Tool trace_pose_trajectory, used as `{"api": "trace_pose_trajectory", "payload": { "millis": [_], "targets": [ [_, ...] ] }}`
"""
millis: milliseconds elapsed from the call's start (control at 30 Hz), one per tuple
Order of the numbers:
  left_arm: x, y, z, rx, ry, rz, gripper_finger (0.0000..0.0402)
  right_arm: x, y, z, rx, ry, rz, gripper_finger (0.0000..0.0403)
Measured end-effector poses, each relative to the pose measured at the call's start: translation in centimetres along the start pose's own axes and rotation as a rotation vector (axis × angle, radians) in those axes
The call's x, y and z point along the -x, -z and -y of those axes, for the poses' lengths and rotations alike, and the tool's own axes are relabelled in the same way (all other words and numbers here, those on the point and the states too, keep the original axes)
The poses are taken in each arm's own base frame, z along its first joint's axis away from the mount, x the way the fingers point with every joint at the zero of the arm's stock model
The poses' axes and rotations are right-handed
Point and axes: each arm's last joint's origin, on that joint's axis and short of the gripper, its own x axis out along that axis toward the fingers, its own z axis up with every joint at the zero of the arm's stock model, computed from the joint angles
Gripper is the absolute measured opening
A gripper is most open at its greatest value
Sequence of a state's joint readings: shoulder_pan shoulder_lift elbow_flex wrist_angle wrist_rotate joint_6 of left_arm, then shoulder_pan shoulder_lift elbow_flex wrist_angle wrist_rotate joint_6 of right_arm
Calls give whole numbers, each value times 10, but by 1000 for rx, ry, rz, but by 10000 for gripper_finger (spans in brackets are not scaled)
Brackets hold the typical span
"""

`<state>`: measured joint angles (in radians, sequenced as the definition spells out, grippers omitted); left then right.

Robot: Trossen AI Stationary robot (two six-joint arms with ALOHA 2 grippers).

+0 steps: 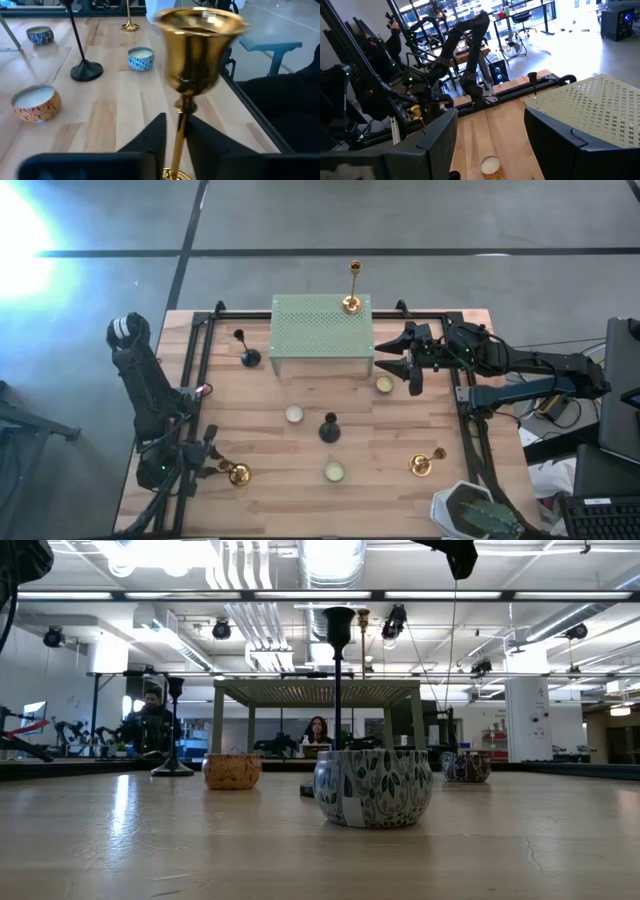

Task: Pick & Place candle stick holders
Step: Align the left gold candle holder with the other gold candle holder on the shelf

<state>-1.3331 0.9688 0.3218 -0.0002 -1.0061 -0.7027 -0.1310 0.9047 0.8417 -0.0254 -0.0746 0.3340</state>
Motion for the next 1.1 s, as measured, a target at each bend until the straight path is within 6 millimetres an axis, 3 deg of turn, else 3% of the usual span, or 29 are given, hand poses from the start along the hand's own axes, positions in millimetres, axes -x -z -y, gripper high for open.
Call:
{"api": "trace_pose_trajectory", "payload": {
  "millis": [100,300,600,800,1100],
  "targets": [
    [0,0,0,-20,1,-1,20,0,0,0,0,0,1,224],
    [-1,-2,-1,-6,-26,30,22,0,0,0,0,0,2,224],
    [-3,-23,-13,37,-98,108,21,0,0,1,27,18,8,224],
    [-4,-59,-22,-31,-173,171,21,0,0,1,56,25,10,224],
    [-5,-132,-48,-172,-284,236,21,0,0,1,62,27,10,224]
  ]
}}
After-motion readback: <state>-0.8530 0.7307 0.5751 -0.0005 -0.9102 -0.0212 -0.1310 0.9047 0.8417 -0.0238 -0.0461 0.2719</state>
